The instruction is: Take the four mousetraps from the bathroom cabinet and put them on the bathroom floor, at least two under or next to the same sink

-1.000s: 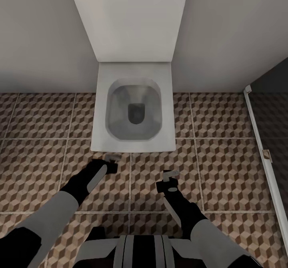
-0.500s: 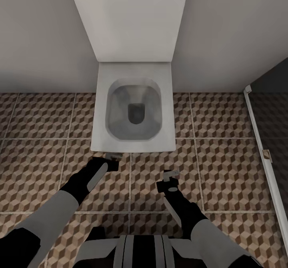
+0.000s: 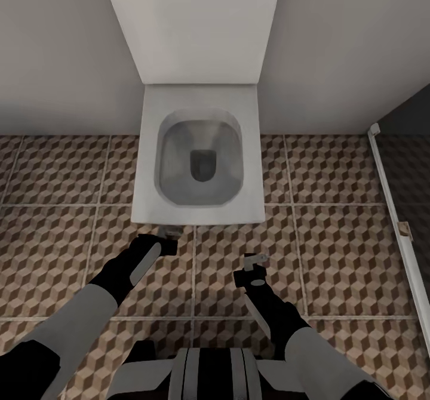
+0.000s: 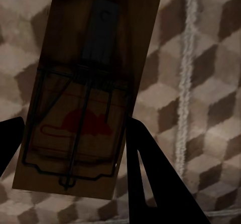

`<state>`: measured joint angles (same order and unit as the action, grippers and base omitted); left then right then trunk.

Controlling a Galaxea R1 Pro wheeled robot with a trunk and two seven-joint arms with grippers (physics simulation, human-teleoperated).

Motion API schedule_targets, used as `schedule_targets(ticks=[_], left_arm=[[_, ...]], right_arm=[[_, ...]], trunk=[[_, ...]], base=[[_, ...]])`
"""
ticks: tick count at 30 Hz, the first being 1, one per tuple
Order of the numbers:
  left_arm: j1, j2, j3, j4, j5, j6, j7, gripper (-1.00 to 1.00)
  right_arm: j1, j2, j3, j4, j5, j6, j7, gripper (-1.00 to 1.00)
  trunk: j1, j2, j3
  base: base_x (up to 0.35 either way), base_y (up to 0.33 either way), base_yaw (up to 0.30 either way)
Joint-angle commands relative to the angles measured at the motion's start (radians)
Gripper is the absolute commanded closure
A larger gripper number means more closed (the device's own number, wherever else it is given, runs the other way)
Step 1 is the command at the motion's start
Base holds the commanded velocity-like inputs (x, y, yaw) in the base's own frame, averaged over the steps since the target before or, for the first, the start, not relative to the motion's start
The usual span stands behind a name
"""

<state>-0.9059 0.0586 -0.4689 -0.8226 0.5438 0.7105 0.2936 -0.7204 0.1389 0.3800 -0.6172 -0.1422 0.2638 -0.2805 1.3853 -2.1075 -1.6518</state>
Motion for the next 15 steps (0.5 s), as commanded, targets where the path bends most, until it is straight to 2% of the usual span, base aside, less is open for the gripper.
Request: schedule_targets(ticks=[1, 6, 15], left_arm=[[-0.001, 0.001, -0.005, -0.002, 0.010, 0.002, 0.007, 1.00], [-0.001, 0.000, -0.004, -0.003, 0.010, 0.003, 0.007, 1.00], [-0.001, 0.000, -0.005, -0.004, 0.010, 0.003, 0.007, 1.00]], right_arm=[[-0.001, -0.001, 0.006, -0.002, -0.013, 0.003, -0.006, 1.00], [-0.001, -0.001, 0.006, -0.007, -0.013, 0.003, -0.006, 1.00], [-0.001, -0.007, 0.006, -0.016, -0.011, 0.000, -0.005, 1.00]], trunk=[[0.004, -0.007, -0.004], [0.023, -0.042, -0.019], [0.023, -0.042, -0.019]], base=[[0.000, 0.000, 0.000], [0.000, 0.000, 0.000], [0.000, 0.000, 0.000]])
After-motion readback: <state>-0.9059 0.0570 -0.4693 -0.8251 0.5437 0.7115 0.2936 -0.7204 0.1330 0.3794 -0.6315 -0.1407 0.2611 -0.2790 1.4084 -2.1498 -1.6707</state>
